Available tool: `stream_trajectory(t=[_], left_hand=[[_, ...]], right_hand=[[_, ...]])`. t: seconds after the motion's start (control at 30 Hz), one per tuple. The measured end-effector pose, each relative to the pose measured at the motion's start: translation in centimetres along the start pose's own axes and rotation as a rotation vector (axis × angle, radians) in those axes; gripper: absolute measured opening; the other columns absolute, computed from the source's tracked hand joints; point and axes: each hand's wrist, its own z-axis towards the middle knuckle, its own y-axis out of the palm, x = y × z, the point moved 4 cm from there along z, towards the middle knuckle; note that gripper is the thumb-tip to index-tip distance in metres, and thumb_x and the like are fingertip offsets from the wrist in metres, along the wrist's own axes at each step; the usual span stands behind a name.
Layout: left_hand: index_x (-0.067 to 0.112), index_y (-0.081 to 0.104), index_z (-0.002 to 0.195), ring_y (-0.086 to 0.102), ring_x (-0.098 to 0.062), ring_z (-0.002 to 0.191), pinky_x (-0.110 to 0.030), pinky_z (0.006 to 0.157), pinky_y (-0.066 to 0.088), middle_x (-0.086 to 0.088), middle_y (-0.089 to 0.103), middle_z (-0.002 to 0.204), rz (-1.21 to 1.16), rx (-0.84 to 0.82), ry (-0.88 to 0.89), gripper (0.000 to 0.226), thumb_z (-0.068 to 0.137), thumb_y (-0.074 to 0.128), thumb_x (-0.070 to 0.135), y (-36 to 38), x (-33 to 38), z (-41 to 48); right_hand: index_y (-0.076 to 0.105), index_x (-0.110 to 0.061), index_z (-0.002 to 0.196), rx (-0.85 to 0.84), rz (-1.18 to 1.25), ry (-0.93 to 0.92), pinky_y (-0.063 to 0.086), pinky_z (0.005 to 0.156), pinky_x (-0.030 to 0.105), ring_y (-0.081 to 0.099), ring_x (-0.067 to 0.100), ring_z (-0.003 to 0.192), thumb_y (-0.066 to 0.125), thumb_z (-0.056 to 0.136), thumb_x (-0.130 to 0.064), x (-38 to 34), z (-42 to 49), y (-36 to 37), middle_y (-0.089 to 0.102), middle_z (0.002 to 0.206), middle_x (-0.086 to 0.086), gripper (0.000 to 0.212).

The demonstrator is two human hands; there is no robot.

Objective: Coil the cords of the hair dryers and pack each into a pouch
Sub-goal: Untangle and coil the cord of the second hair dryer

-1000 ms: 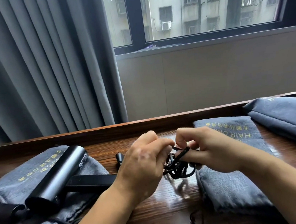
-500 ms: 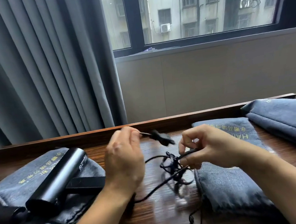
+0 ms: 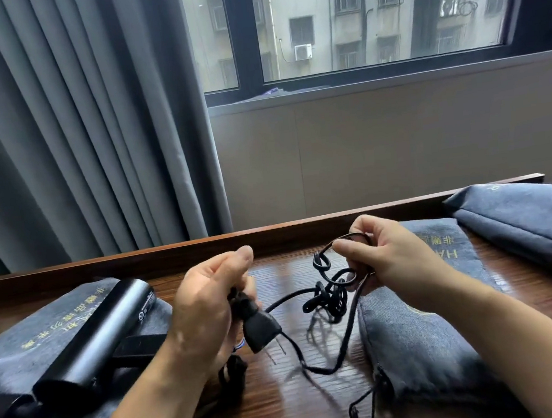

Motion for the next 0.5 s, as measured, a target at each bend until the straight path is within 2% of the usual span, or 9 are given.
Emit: stream_trajectory(t=[0.1, 0.2, 0.27, 0.3, 0.4, 0.5], left_hand=[[0.02, 0.054, 0.061, 0.054, -0.014, 0.053, -0.025, 0.055, 0.048, 0.0, 0.05, 0.058, 0.06, -0.136, -0.013, 0.051, 0.063, 0.084, 0.061, 2.0, -0.7, -0.4], [0.022, 0.056, 0.066, 0.055, -0.014, 0.06, -0.03, 0.059, 0.048, -0.002, 0.056, 0.067, 0.198, -0.12, -0.024, 0.026, 0.072, 0.077, 0.036, 2.6, -1.7, -0.3], [0.025, 0.063, 0.075, 0.057, -0.014, 0.069, -0.035, 0.067, 0.046, 0.002, 0.064, 0.075, 0.327, -0.081, -0.024, 0.01, 0.072, 0.073, 0.024, 2.5, -1.9, -0.2], [0.027, 0.068, 0.085, 0.06, -0.011, 0.071, -0.034, 0.069, 0.047, 0.005, 0.068, 0.079, 0.351, -0.075, -0.038, 0.013, 0.075, 0.074, 0.022, 2.5, -2.0, -0.4], [0.02, 0.072, 0.107, 0.067, -0.004, 0.067, -0.023, 0.058, 0.052, 0.006, 0.073, 0.079, 0.296, -0.114, -0.094, 0.017, 0.093, 0.072, 0.011, 3.6, -1.8, -1.0], [0.021, 0.076, 0.101, 0.071, -0.011, 0.074, -0.037, 0.07, 0.061, 0.006, 0.074, 0.076, 0.34, -0.047, -0.057, 0.01, 0.094, 0.07, 0.016, 3.5, -1.6, -1.0]], right_hand=[[0.045, -0.011, 0.088, -0.029, 0.051, 0.03, 0.051, 0.046, 0.031, 0.063, 0.022, 0.051, 0.065, 0.097, -0.016, 0.0, -0.2, 0.6, 0.06, 0.065, 0.007, 0.023], [0.043, -0.011, 0.093, -0.092, 0.157, 0.014, 0.051, 0.047, 0.029, 0.069, 0.029, 0.061, 0.06, 0.099, -0.014, -0.6, -0.5, 1.5, 0.068, 0.073, 0.011, 0.018], [0.041, -0.012, 0.093, -0.124, 0.185, -0.028, 0.051, 0.047, 0.028, 0.07, 0.031, 0.064, 0.057, 0.1, -0.012, -1.2, -0.8, 2.0, 0.07, 0.079, 0.014, 0.017], [0.04, -0.012, 0.093, -0.123, 0.188, -0.055, 0.051, 0.048, 0.028, 0.069, 0.031, 0.064, 0.055, 0.101, -0.011, -1.4, -0.8, 2.3, 0.071, 0.081, 0.016, 0.017], [0.038, -0.011, 0.089, -0.089, 0.166, -0.135, 0.049, 0.048, 0.032, 0.065, 0.028, 0.06, 0.053, 0.102, -0.011, -1.8, -0.8, 3.0, 0.073, 0.079, 0.016, 0.019], [0.041, -0.012, 0.087, -0.068, 0.113, -0.193, 0.038, 0.044, 0.027, 0.054, 0.021, 0.054, 0.056, 0.101, -0.014, -2.1, -0.8, 3.1, 0.073, 0.073, 0.012, 0.02]])
